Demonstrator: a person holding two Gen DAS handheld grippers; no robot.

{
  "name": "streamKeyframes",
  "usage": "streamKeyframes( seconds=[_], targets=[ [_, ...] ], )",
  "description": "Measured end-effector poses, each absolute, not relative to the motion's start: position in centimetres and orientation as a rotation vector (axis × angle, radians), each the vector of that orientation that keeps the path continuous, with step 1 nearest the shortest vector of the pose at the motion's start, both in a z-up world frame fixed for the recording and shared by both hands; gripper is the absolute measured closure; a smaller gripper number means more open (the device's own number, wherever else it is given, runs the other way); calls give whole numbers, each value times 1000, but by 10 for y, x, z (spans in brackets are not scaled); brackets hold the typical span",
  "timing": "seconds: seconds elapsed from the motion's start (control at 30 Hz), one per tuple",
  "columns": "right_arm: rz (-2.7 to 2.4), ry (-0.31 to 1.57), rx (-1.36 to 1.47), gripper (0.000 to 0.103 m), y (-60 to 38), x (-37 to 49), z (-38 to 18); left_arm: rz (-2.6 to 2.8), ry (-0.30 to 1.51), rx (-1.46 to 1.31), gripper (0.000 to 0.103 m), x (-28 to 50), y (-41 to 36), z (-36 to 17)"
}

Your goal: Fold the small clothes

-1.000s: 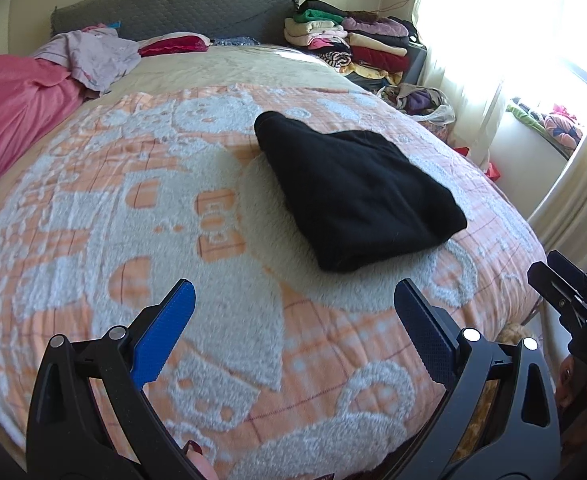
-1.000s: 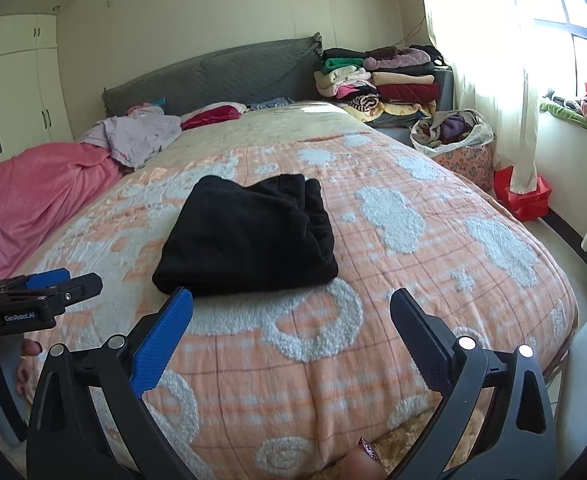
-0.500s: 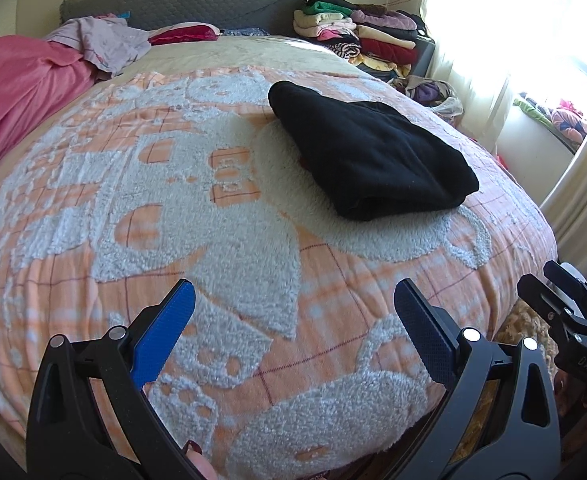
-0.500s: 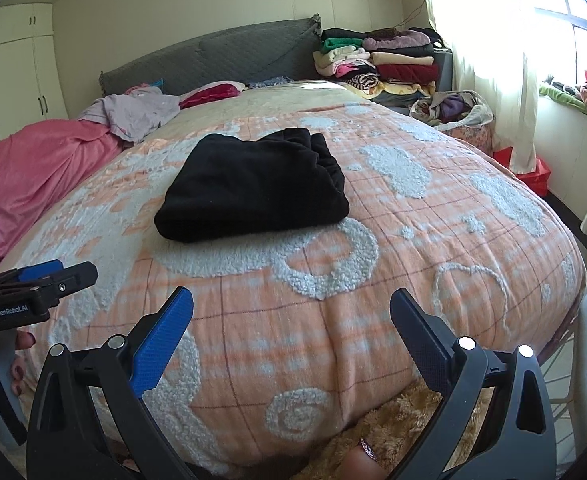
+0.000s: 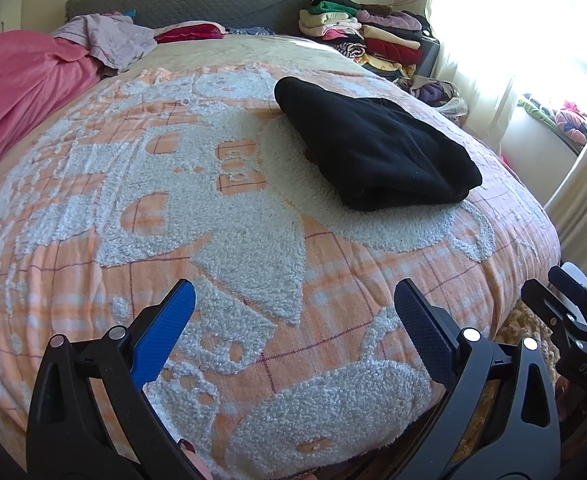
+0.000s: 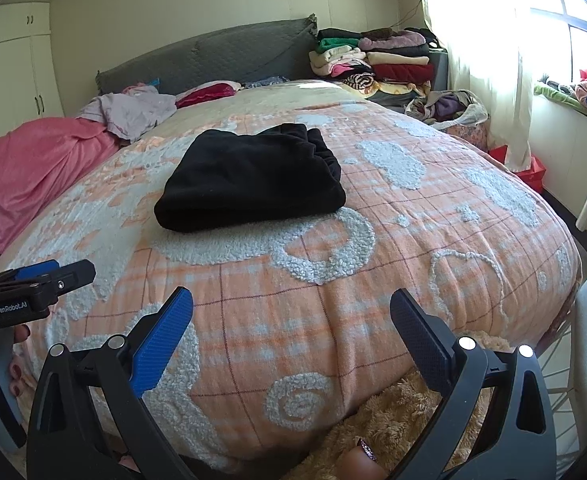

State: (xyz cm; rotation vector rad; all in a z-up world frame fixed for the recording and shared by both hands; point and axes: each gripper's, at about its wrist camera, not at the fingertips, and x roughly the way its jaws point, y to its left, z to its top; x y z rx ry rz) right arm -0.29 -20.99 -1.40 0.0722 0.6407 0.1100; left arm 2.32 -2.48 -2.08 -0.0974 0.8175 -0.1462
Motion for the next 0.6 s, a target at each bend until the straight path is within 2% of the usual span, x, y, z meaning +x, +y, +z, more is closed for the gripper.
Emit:
streamKeyframes(
  seconds=[0.6],
  targets=[
    [104,641,81,5,-215,-4,-12,-129,815,-87,10,21,-24,-18]
  ],
)
